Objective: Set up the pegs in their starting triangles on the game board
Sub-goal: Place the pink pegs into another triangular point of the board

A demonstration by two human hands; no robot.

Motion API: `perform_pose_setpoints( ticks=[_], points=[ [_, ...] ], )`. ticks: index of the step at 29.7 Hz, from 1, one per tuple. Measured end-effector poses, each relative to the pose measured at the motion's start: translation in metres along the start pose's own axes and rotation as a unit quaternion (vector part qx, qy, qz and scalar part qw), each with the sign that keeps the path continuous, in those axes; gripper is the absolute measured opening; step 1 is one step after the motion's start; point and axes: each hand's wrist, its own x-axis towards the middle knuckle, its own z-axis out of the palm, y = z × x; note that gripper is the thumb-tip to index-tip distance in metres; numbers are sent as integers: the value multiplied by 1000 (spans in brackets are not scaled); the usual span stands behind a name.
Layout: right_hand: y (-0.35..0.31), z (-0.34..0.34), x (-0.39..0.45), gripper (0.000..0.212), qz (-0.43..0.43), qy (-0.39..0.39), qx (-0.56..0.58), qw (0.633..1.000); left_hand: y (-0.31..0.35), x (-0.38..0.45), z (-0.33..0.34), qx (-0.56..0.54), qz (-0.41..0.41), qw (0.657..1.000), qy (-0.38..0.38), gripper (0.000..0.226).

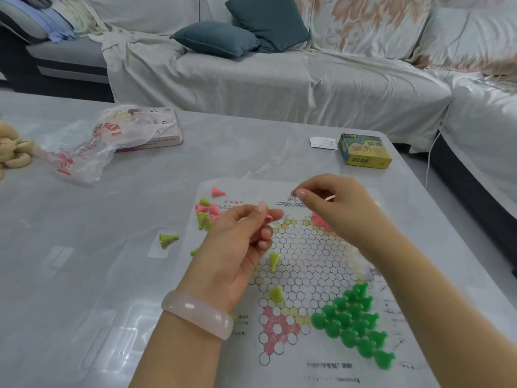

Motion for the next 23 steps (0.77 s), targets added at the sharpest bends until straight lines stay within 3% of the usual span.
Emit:
perform_pose_setpoints(
  ticks=[4,10,18,23],
  points=[
    [-19,20,-20,18,38,-44,147,987,-5,-3,1,111,42,993,9,15],
    [-15,30,-26,16,85,-37,254,963,-9,-2,-1,217,100,970,44,12],
    [-14,35,-31,11,116,-18,322,939,-11,-5,-2,307,127,942,40,15],
    [-13,33,-33,9,95,-19,299,949,-11,-7,-3,349,143,925,48,21]
  ],
)
